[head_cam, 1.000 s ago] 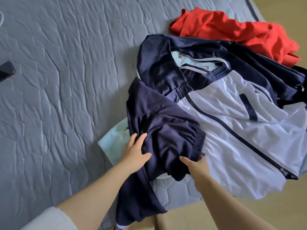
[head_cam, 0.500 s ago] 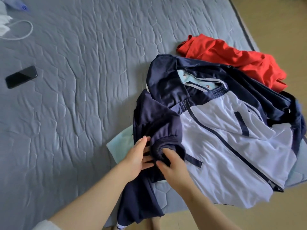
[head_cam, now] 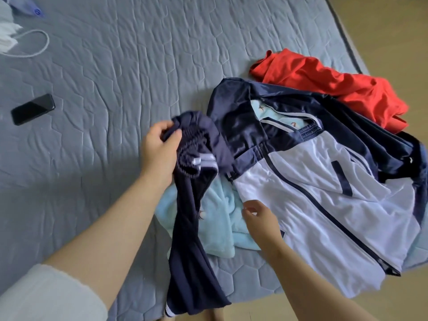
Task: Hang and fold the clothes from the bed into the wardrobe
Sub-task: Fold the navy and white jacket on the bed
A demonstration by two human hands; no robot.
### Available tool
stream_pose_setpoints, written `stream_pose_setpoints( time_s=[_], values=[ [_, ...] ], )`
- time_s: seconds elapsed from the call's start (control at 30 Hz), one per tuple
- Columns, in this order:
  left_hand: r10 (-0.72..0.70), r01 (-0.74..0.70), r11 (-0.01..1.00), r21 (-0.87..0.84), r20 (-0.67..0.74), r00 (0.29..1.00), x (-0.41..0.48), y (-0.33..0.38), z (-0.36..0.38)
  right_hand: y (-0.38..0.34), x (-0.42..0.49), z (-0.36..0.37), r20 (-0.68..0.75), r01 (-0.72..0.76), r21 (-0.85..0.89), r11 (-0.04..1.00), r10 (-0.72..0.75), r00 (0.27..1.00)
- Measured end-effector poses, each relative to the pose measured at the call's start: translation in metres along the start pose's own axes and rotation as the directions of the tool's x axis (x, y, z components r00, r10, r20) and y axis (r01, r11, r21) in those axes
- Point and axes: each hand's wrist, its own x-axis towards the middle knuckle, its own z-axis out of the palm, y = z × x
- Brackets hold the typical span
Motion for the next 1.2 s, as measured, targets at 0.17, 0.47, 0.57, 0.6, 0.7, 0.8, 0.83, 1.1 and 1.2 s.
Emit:
stream_pose_setpoints(
  time_s=[0.17,0.47,0.57,0.6,0.7,0.8,0.83,1.1,1.2],
  values=[
    [0.402,-0.421,0.889,0.180,0.134,0.906,0.032,0.009,0.027,0.023,0.033,-0.002,-0.066,-0.090,-0.135,0.987,0.081,0.994],
    [-0.622,-0.534,0.213,0.818,0.535,0.571,-0.045,-0.165,0.025,0.074,0.053,0.027,-0.020,-0.283,-0.265,0.922,0.288,0.957],
    [-0.599,-0.537,0.203,0.819,0.538,0.594,-0.043,-0.182,0.026,0.082,0.065,0.028,-0.153,-0.285,-0.308,0.908,0.248,0.957],
    [-0.594,-0.537,0.210,0.817,0.543,0.594,-0.040,-0.184,0.026,0.081,0.069,0.028,-0.214,-0.307,-0.279,0.910,0.253,0.944],
    [-0.575,-0.516,0.251,0.819,0.555,0.601,-0.038,-0.186,0.020,0.079,0.072,0.030,-0.296,-0.400,-0.138,0.906,0.348,0.889],
    [-0.536,-0.471,0.314,0.825,0.563,0.629,-0.046,-0.181,0.014,0.070,0.061,0.029,-0.298,-0.348,0.091,0.933,0.359,0.884],
    [-0.517,-0.431,0.366,0.825,0.566,0.643,-0.049,-0.178,0.013,0.064,0.055,0.027,-0.289,-0.294,0.181,0.939,0.336,0.897],
    [-0.617,0.566,0.775,0.282,0.529,0.582,-0.096,-0.106,0.002,-0.075,0.015,-0.012,-0.081,-0.002,0.668,0.744,0.075,0.994],
    [-0.605,0.710,0.693,0.126,0.638,0.476,-0.098,-0.075,-0.018,-0.130,-0.003,-0.022,0.029,0.062,0.826,0.560,-0.153,0.988]
  ],
)
